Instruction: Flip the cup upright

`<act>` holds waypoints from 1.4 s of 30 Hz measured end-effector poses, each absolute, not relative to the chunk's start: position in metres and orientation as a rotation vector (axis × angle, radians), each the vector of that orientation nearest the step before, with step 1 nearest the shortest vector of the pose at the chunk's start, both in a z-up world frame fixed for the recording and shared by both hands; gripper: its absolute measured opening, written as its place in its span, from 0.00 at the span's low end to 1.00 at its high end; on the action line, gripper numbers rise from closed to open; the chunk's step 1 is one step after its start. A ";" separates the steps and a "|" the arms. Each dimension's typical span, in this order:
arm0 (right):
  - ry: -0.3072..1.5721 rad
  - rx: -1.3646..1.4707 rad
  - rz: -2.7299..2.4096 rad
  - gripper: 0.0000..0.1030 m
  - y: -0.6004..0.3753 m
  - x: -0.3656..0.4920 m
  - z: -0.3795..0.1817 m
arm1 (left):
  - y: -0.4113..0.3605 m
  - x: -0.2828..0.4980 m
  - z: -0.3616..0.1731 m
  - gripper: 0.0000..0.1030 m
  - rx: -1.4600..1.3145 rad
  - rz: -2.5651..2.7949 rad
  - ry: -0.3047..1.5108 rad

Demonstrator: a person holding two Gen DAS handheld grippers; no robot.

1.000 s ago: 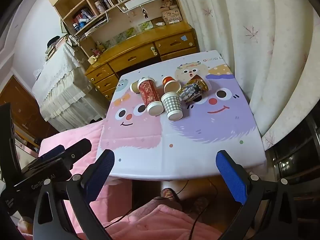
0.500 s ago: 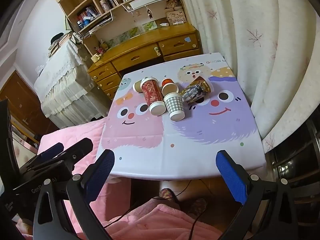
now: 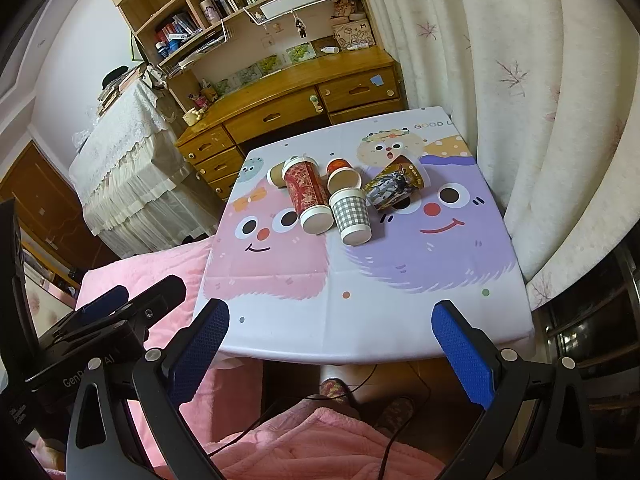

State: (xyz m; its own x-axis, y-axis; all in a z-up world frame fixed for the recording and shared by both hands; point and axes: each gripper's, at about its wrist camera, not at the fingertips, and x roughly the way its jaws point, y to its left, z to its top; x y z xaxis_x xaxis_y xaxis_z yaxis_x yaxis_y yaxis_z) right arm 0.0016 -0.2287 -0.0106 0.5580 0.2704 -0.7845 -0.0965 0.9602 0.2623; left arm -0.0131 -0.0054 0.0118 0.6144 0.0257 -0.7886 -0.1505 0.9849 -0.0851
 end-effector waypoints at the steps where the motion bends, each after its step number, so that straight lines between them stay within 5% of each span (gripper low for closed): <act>1: 0.956 0.197 0.218 0.99 -0.229 0.001 -0.011 | -0.006 -0.013 0.012 0.94 -0.147 0.106 0.904; 42: 0.918 0.216 0.219 1.00 -0.229 0.006 0.001 | -0.003 -0.012 0.018 0.94 -0.136 0.117 0.886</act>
